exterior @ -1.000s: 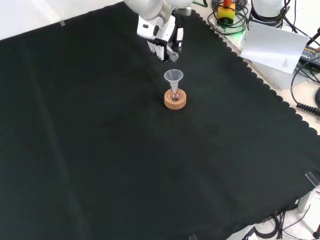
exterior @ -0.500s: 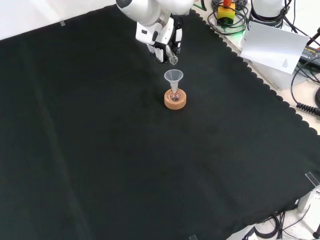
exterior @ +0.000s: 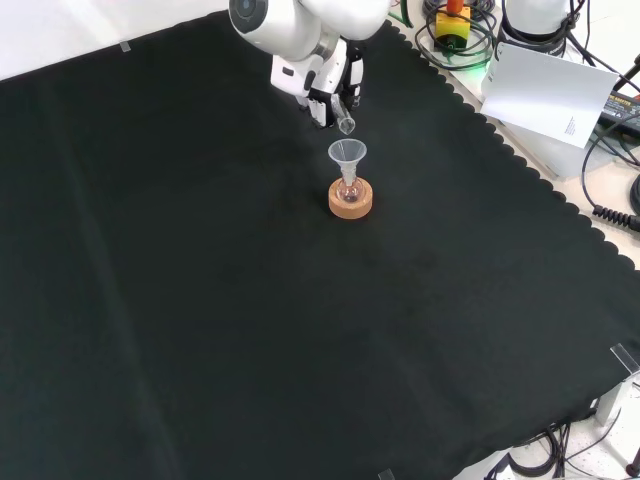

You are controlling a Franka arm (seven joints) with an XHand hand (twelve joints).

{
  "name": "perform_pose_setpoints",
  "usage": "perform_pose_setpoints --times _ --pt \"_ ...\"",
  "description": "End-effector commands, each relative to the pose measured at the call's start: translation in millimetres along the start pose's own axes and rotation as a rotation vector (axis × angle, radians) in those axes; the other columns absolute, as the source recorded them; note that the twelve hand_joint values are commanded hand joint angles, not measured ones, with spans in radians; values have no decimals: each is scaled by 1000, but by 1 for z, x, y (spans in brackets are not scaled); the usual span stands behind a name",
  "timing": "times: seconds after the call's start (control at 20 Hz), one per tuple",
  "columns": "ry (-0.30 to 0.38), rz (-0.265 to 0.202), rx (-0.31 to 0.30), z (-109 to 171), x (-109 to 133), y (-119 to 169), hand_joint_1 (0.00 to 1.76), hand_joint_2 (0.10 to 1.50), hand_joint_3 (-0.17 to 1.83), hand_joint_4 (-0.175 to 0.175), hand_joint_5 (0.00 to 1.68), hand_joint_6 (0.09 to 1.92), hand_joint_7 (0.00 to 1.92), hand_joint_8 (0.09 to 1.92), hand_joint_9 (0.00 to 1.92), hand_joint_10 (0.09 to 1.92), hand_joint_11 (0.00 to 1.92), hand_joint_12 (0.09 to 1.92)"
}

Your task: Pour the water from the graduated cylinder into the round-bottom flask.

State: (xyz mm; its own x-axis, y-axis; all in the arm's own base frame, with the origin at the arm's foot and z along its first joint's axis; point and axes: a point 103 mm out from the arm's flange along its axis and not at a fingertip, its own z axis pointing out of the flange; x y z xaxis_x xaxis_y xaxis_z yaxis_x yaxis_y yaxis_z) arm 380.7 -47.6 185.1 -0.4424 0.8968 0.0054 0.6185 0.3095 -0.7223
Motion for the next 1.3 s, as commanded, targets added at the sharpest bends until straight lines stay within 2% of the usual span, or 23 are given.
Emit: perform_pose_setpoints --times 0.05,0.55,0.9,1.3 --pt "-25 17 25 -3 0 -1 1239 1164 0 -175 872 1154 906 1148 1280 245 1083 851" --pt "-50 33 71 -9 2 -2 1239 1165 0 -175 869 1158 904 1152 1281 244 1082 850" --pt "-96 57 85 -12 1 -6 1238 1166 1 -175 866 1161 901 1155 1282 244 1082 850" --pt "-117 69 97 -17 2 -8 1238 1167 1 -175 864 1165 900 1158 1283 243 1083 850"
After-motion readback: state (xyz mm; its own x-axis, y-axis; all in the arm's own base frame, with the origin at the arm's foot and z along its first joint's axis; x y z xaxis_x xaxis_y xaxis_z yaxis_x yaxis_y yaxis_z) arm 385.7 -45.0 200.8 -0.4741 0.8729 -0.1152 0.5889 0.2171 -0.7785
